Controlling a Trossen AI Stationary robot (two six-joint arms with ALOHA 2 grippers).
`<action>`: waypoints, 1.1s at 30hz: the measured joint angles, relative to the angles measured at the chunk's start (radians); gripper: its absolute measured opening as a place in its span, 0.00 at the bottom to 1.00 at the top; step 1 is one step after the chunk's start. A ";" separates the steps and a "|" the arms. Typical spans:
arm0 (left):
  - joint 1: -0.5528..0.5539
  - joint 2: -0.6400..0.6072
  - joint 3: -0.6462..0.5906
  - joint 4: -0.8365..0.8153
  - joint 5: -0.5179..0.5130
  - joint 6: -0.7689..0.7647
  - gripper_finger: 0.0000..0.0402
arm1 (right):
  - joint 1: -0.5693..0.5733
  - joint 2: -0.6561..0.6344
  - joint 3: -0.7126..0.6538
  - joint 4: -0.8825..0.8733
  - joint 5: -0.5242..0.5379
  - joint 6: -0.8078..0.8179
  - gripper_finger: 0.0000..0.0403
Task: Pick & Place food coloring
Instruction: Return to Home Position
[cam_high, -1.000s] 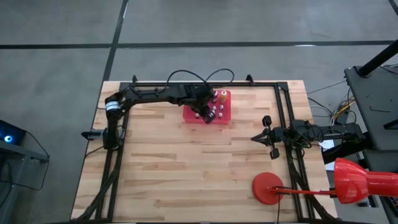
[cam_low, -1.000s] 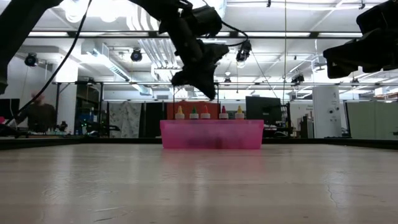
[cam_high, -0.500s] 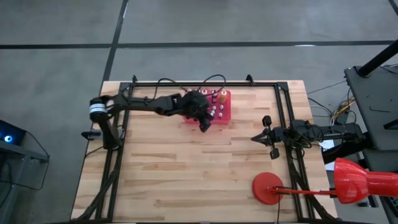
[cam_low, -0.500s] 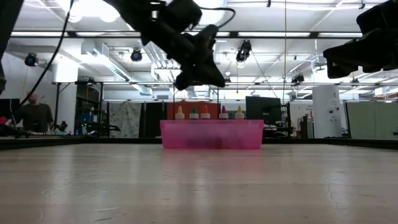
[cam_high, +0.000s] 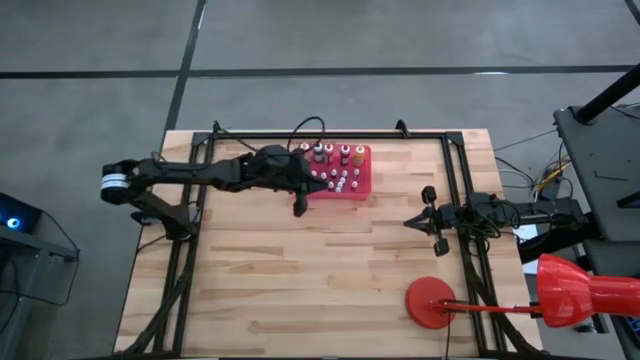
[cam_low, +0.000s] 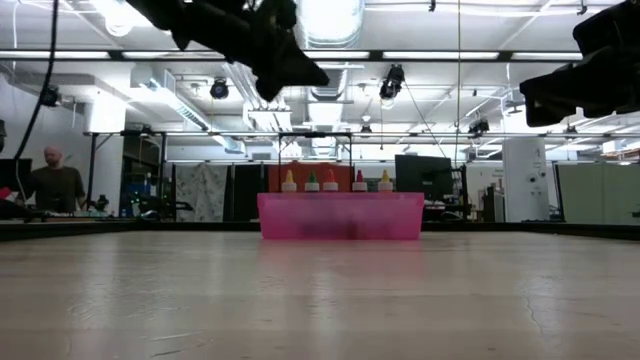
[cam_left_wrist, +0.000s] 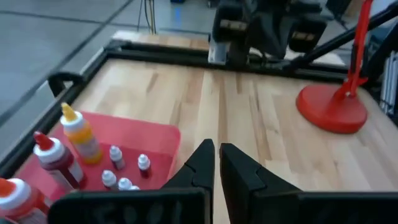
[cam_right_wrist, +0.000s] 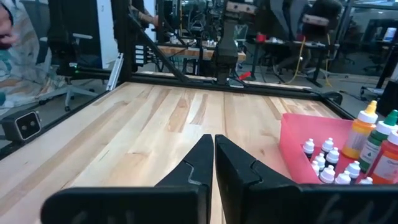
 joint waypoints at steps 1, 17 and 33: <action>0.000 -0.014 -0.005 0.005 0.000 0.000 0.00 | 0.000 0.004 0.000 0.000 0.003 0.003 0.02; -0.003 -0.160 -0.036 -0.045 0.000 -0.255 0.00 | 0.000 0.013 0.000 -0.001 0.003 0.000 0.02; -0.003 -0.162 -0.036 0.029 -0.001 -0.441 0.00 | 0.000 0.014 0.000 0.000 0.003 0.002 0.02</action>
